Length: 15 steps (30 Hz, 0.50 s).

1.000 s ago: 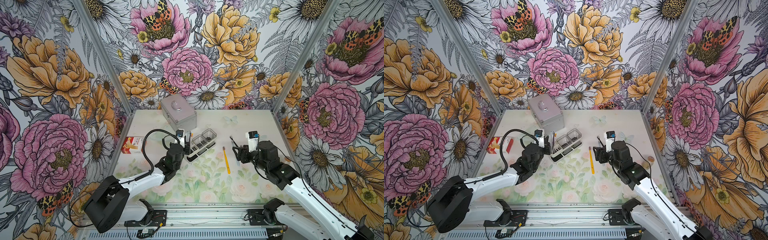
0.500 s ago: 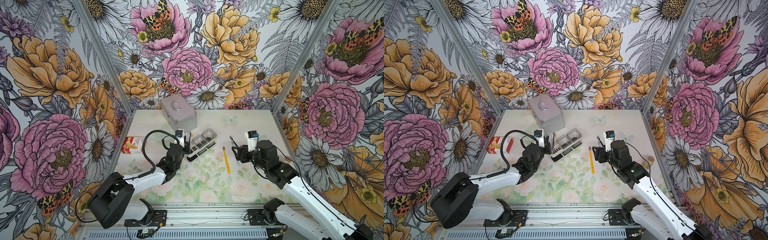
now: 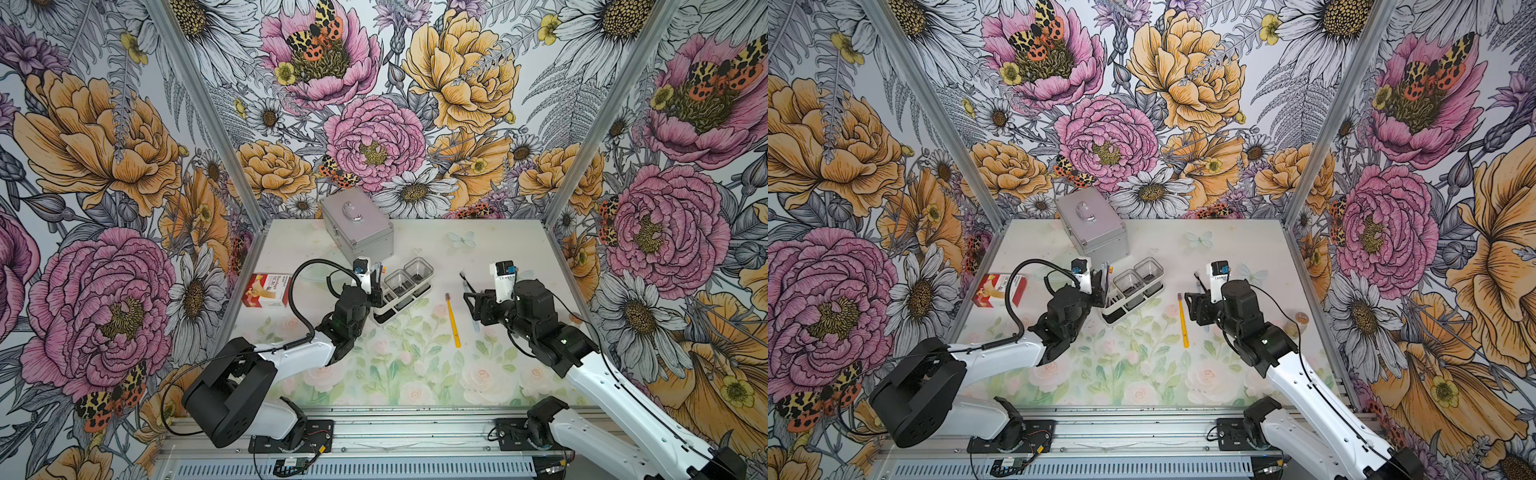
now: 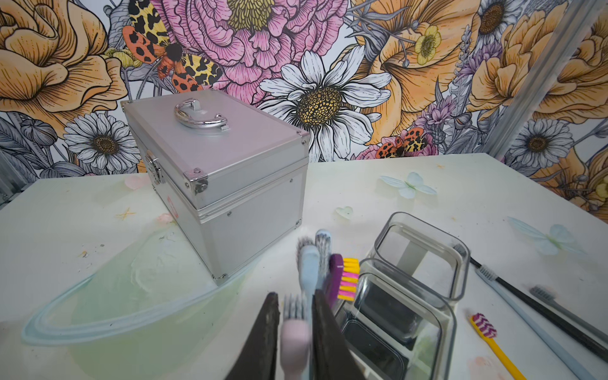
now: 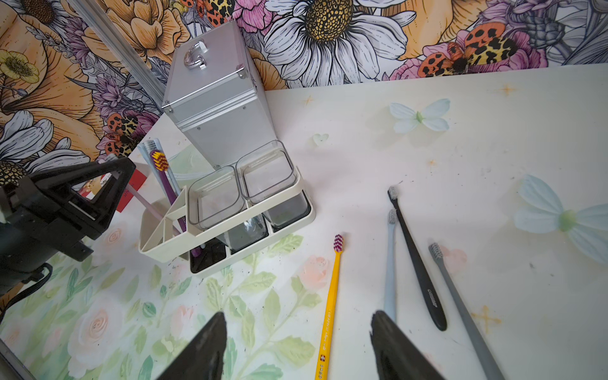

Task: Place the toothbrush into the toothbrush holder
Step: Place the toothbrush in the toothbrush holder.

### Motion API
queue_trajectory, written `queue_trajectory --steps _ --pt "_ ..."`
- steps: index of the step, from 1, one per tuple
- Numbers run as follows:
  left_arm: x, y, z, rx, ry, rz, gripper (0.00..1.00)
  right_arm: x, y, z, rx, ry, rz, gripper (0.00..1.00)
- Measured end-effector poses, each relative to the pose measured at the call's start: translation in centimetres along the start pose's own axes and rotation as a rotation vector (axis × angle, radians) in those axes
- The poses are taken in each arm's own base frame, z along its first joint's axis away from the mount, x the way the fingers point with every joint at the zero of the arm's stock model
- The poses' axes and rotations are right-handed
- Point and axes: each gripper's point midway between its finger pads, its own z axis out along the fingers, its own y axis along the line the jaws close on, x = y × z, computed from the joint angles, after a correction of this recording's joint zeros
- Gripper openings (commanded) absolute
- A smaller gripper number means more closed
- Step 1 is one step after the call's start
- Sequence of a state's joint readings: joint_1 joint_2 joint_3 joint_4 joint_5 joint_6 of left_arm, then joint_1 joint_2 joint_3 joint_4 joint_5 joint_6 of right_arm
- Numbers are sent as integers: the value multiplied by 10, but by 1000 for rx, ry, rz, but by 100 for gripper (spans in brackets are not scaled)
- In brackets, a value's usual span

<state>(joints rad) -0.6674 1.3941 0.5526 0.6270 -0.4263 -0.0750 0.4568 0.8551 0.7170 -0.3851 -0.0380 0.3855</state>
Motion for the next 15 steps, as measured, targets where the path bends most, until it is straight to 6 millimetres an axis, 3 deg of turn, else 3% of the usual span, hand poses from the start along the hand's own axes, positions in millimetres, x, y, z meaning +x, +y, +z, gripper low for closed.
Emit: queue_trajectory --steps 4,15 --pt "-6 -9 -5 36 -14 25 59 3 -1 3 4 14 0 71" --pt "-42 -31 -23 107 -104 47 65 6 -6 7 28 29 5 71"
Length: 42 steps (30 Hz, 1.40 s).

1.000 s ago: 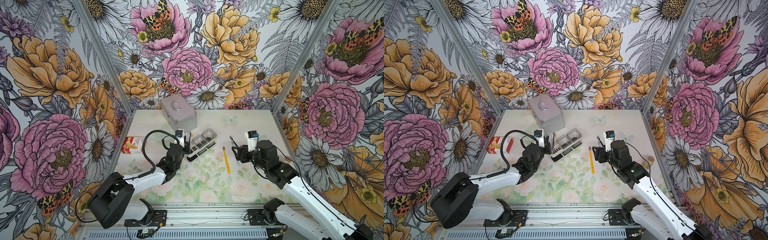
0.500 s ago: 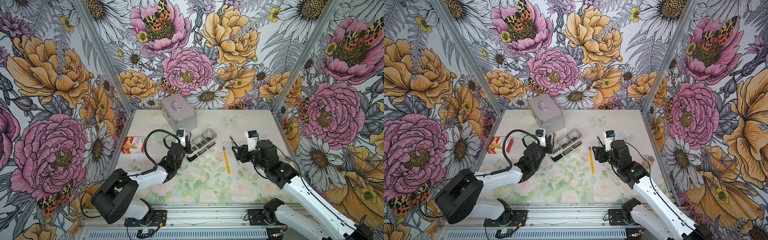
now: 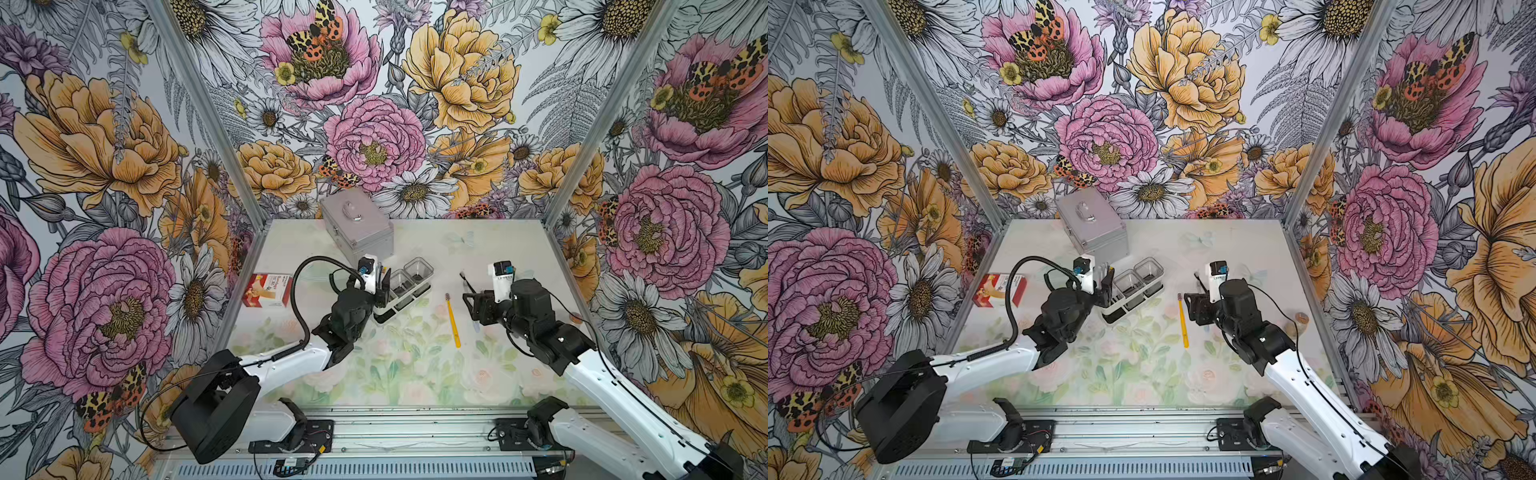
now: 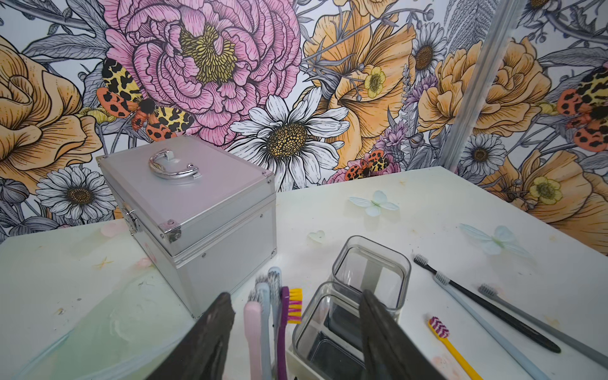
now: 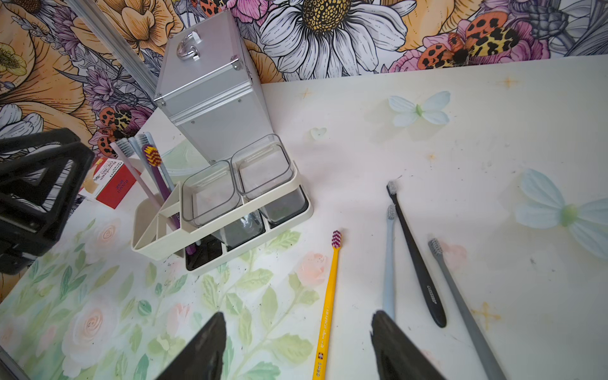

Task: Place the toothbrush into the toothbrush holder
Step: Place the toothbrush in the toothbrush holder, then pick up the toothbrush from the center of the board.

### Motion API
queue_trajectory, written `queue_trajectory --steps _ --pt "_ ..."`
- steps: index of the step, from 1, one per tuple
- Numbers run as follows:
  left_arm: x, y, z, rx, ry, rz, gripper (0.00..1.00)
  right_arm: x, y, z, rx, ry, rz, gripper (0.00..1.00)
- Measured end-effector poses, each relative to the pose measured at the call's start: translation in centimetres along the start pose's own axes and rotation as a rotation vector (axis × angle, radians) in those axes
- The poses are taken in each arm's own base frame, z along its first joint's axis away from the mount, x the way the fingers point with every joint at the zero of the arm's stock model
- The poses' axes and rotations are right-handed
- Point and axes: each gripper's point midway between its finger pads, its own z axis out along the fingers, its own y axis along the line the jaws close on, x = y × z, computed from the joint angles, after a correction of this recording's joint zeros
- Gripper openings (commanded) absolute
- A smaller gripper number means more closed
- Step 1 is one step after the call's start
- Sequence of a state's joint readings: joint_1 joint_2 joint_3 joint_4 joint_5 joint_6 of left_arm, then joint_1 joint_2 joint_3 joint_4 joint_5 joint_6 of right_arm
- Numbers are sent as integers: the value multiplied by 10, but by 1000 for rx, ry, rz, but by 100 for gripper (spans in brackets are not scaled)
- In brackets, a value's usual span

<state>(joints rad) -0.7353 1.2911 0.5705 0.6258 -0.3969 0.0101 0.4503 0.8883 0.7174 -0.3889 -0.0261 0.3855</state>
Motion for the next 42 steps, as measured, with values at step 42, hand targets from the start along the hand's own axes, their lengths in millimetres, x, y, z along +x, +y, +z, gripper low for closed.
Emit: queue_trajectory --steps 42 --pt "-12 -118 -9 416 236 -156 70 101 -162 84 433 658 330 47"
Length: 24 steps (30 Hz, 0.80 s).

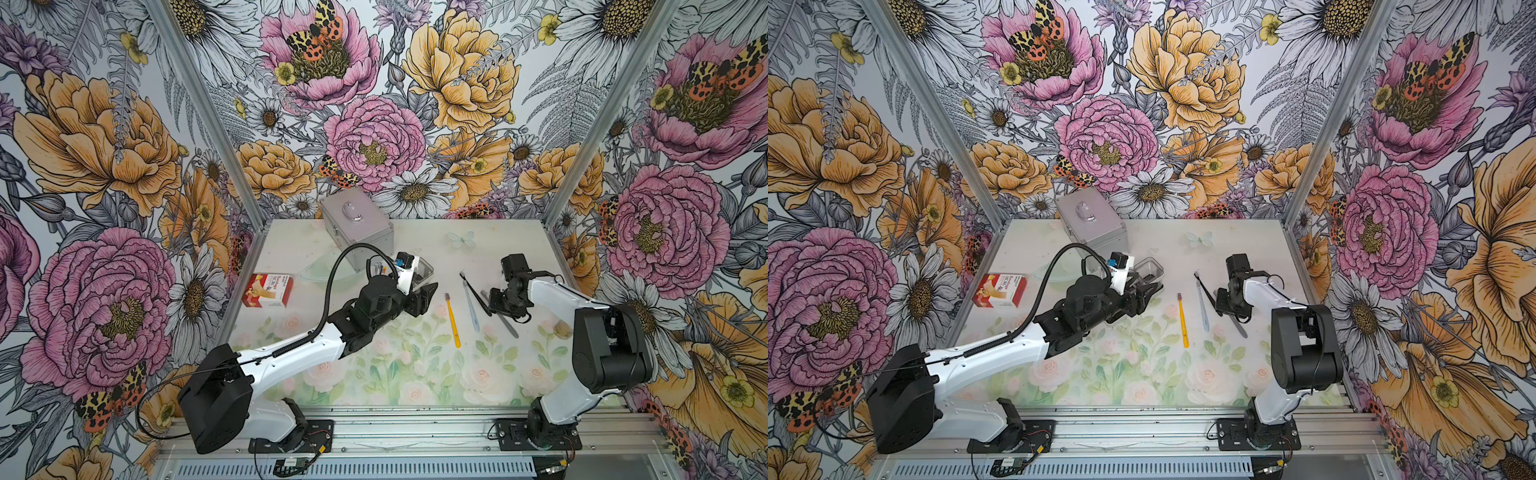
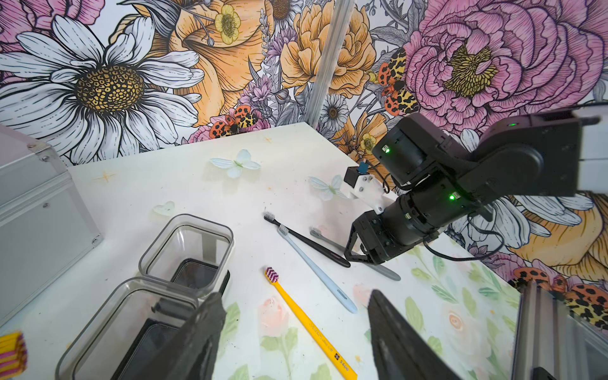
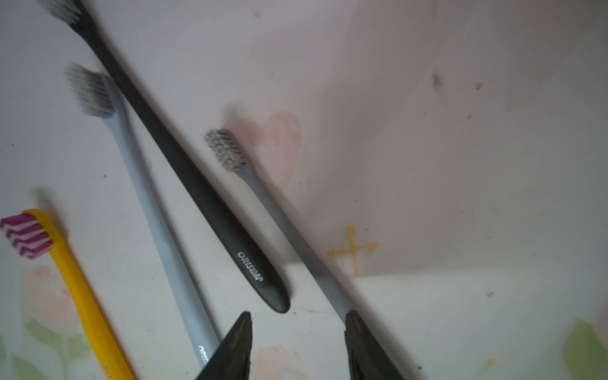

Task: Place the toothbrush into the toothbrush holder
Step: Pick up the toothbrush from the center of the board.

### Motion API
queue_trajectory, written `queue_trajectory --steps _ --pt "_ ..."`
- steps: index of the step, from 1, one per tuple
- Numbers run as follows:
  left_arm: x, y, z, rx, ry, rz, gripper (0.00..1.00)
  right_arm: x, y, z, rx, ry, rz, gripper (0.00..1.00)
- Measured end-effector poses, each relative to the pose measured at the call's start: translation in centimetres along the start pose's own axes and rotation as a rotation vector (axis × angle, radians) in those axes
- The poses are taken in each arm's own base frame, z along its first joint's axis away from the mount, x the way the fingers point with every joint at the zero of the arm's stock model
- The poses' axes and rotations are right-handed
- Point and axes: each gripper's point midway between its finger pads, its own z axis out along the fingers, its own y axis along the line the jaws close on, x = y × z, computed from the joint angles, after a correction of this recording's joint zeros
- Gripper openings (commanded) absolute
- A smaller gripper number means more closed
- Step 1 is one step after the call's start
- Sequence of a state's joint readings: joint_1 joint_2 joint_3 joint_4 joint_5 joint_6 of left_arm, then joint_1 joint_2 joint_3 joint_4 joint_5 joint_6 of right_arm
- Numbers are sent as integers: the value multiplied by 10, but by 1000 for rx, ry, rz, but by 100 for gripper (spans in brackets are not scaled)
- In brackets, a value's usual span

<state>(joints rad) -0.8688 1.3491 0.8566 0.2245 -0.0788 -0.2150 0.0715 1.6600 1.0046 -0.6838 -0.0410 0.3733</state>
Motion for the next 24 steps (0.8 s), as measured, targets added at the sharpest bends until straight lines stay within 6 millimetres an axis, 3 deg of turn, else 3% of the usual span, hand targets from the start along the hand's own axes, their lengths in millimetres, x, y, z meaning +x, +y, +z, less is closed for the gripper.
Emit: queue_trajectory --steps 10,17,24 --pt "-10 5 -6 13 -24 -36 71 -5 -16 17 115 64 -46 39" --pt "-3 19 -6 7 -11 -93 71 2 -26 15 202 90 -86 14" --pt "-7 17 -4 37 -23 -124 71 4 -26 16 210 119 -119 0"
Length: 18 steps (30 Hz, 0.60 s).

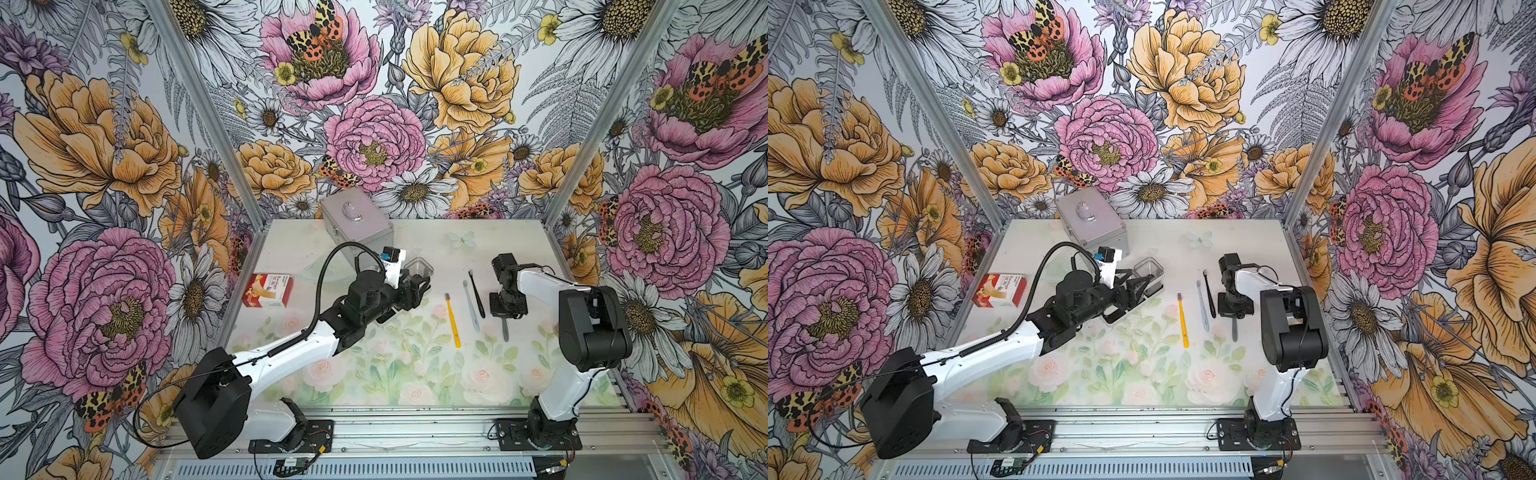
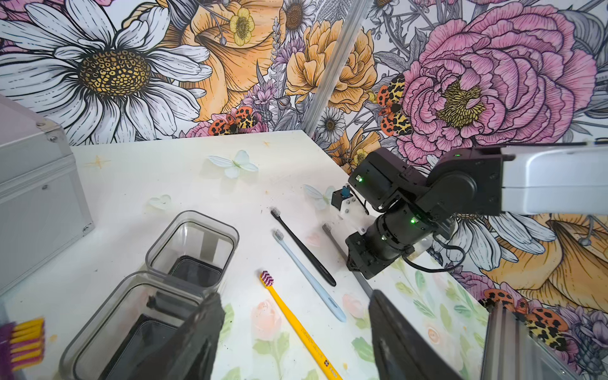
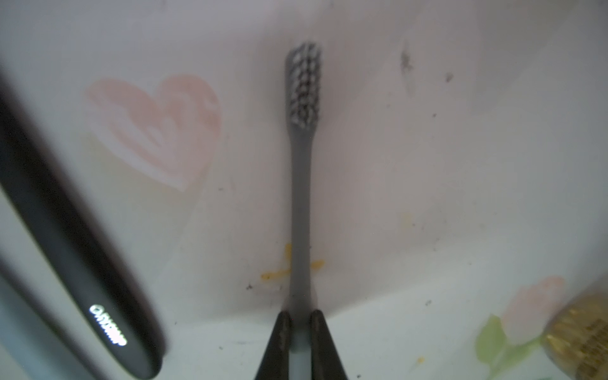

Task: Place the toothbrush into the toothbrush holder
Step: Pick up the toothbrush from the center of the board.

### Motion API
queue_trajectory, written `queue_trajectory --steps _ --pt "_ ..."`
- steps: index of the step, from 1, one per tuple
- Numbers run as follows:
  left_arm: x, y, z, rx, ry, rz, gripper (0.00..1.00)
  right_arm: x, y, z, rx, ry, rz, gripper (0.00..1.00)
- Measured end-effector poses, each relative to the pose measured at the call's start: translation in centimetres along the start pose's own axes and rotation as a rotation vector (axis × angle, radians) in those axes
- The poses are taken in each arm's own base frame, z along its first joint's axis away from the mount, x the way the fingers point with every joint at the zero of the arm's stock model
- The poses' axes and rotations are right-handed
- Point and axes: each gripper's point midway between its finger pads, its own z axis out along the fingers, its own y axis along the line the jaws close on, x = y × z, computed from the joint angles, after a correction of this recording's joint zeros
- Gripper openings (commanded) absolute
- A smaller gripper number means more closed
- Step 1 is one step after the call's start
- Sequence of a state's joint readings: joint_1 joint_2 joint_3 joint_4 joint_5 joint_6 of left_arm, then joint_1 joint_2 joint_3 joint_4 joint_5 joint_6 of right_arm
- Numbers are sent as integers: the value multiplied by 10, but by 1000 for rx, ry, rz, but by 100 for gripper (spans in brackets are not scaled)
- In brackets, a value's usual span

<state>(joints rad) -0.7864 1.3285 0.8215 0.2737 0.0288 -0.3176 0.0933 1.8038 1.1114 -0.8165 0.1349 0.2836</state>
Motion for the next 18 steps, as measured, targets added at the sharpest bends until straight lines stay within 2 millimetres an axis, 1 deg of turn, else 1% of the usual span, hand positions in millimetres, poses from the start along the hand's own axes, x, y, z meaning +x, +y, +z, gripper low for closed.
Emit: queue_trajectory --steps 5,9,11,14,16,18 --pt "1 -4 0 26 9 -11 71 0 2 -1 -12 4 -20 0" --pt "3 3 3 35 24 -61 71 3 12 -6 -73 -21 -33 0" --pt "9 10 8 38 47 -93 71 5 17 -15 -102 -42 -43 0" --pt "25 16 23 45 116 -134 71 -2 26 -39 -161 -115 -52 0" --pt "34 15 36 61 167 -157 61 -5 33 -54 -199 -161 -62 0" --pt "41 10 49 96 213 -175 61 -6 41 -67 -239 -196 -76 0"
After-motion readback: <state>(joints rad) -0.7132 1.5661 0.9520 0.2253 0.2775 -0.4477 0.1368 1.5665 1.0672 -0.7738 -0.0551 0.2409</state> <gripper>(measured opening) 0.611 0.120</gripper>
